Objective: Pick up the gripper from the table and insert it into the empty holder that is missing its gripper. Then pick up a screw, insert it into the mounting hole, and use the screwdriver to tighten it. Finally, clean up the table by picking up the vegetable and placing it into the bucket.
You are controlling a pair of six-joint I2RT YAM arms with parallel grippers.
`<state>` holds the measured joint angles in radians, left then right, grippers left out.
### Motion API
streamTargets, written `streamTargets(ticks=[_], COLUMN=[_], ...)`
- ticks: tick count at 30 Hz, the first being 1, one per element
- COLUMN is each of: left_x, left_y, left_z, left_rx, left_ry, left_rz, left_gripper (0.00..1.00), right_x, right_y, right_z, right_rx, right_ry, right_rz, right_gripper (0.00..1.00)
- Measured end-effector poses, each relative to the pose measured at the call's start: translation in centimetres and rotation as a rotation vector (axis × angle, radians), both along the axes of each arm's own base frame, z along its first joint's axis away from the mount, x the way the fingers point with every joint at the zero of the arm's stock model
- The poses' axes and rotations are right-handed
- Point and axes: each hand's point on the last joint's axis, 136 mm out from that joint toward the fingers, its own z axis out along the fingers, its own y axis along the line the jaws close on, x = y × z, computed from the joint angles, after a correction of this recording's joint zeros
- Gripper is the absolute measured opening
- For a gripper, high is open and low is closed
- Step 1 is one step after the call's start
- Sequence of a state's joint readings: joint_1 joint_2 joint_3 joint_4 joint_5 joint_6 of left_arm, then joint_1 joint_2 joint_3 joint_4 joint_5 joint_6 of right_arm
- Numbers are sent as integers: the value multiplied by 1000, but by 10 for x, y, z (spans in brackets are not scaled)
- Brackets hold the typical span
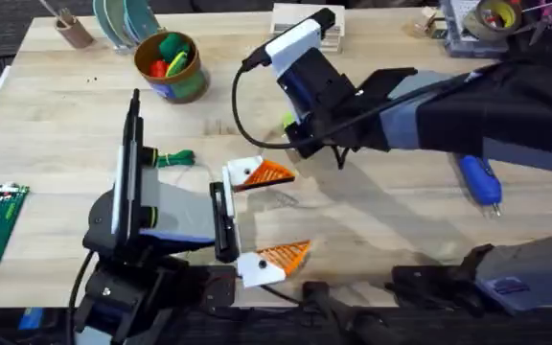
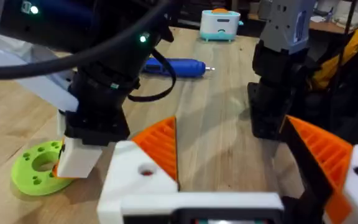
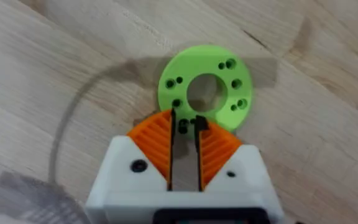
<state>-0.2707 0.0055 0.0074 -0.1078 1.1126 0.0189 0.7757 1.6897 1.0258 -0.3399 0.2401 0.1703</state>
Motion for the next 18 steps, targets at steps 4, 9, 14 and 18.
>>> streamTargets(ticks=[4,9,14,18], left_x=[0,0,0,0], left_y=[0,0,0,0], left_z=[0,0,0,0], left_rx=[0,0,0,0], left_ry=[0,0,0,0], left_rz=[0,0,0,0], left_gripper=[993,993,993,993], right_x=[-2,-3,-4,-6], right_y=[-2,-2,-3,-4], right_z=[-1,0,-1,-2], right_rx=[-9,-16,-20,-31], right_ry=[10,12,16,24], right_rz=[4,11,15,24], right_gripper=[249,252,287,311])
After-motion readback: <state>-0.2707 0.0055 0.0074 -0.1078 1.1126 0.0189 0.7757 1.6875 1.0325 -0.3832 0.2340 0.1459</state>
